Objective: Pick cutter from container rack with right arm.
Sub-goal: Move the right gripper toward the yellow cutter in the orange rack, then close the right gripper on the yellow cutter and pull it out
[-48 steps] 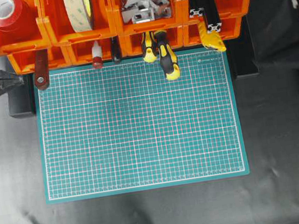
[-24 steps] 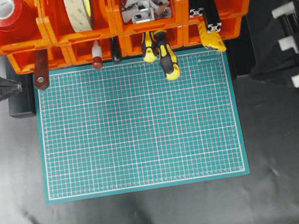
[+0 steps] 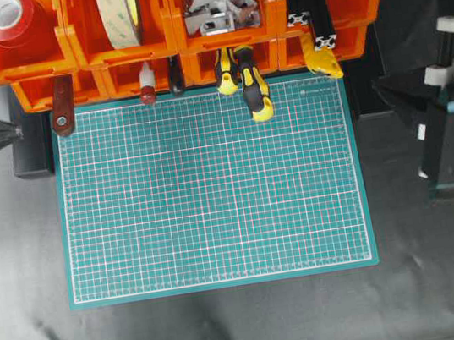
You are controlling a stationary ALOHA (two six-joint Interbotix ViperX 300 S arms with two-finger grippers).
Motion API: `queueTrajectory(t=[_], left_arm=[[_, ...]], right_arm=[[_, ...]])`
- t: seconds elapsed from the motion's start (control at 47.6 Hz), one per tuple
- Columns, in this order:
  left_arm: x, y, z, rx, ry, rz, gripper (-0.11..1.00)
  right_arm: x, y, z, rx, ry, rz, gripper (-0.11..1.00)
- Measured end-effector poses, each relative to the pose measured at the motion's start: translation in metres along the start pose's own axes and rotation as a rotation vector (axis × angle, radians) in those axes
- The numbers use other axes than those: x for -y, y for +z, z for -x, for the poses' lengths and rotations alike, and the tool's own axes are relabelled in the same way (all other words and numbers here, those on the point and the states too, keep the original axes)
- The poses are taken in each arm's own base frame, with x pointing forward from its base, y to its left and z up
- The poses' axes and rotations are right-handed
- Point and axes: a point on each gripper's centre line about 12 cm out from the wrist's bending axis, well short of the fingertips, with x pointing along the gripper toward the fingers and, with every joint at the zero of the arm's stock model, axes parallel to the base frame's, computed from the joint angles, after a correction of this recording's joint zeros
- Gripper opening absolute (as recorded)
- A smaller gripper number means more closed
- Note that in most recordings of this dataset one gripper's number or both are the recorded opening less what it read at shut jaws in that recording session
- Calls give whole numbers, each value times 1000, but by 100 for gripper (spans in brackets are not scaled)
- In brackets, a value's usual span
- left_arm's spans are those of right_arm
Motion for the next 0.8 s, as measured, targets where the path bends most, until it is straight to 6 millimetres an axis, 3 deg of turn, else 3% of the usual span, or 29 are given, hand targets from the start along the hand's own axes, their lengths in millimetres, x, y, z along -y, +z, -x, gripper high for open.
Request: queueTrajectory(t=[0.168, 0.252, 0.315, 0.462, 0.546, 0.798], left_arm=[[0, -1, 1, -9, 1, 0, 1], [0, -1, 1, -9, 1, 0, 1], [0, -1, 1, -9, 1, 0, 1], [0, -1, 1, -9, 1, 3, 1], [0, -1, 1, -9, 1, 3, 1], [0, -1, 1, -14, 1, 3, 1]], right_arm=[[-8, -2, -10, 2, -56, 33, 1], [-11, -4, -13, -5, -62, 45, 9], [-13, -7, -16, -13, -68, 55, 23], [-15, -11, -27, -24, -62, 47, 66], [-16, -11, -34, -22, -59, 33, 83], [-21, -9, -55, -48, -101, 70, 75]])
